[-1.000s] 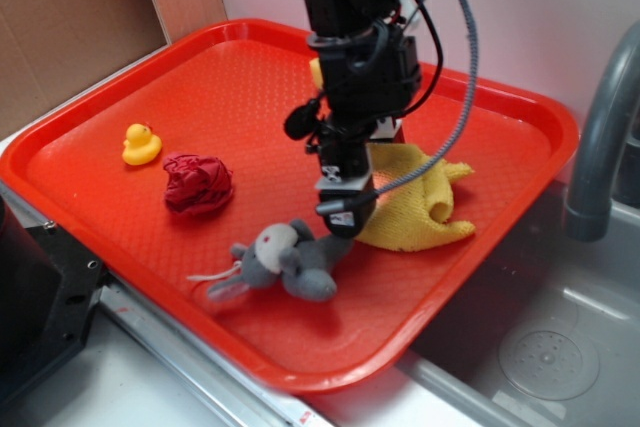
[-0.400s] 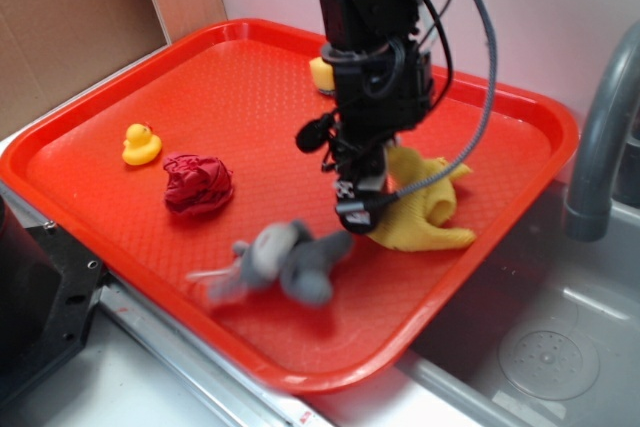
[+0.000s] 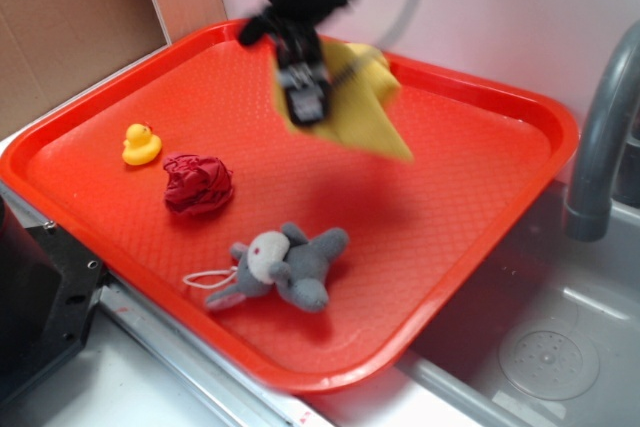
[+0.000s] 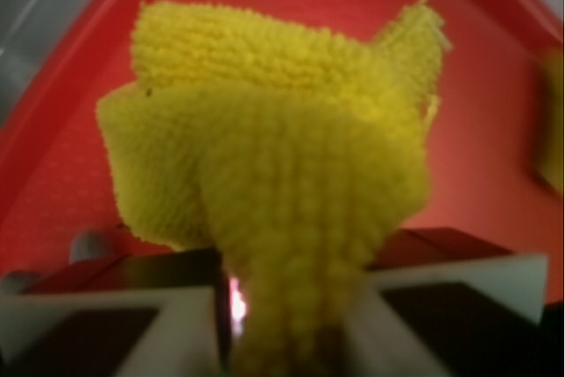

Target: Grab the yellow cloth.

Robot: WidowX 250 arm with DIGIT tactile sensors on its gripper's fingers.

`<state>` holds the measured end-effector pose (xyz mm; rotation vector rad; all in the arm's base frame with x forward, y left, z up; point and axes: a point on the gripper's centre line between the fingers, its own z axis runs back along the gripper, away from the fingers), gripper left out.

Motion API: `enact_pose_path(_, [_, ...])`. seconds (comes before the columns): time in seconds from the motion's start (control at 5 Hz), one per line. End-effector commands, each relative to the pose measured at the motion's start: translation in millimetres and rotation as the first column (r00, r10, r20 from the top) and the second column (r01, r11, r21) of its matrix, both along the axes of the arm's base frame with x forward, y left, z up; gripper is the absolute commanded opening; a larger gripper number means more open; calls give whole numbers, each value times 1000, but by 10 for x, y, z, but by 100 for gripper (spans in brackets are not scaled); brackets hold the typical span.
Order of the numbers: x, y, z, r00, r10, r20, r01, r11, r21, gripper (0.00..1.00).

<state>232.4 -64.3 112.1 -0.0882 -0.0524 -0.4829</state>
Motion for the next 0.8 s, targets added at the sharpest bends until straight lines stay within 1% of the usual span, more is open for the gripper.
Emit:
enact_pose_path(0.0, [-322, 422, 591, 880, 470, 59, -472, 881, 19, 0])
enact_pose_path(0.2, [-470, 529, 653, 737, 672, 69, -675, 737, 30, 0])
enact_pose_path(0.4, [-369, 466, 548, 760, 649, 33, -648, 755, 101, 0])
enact_pose_path(0.6, [-314, 546, 542, 746, 666, -11, -662, 743, 104, 0])
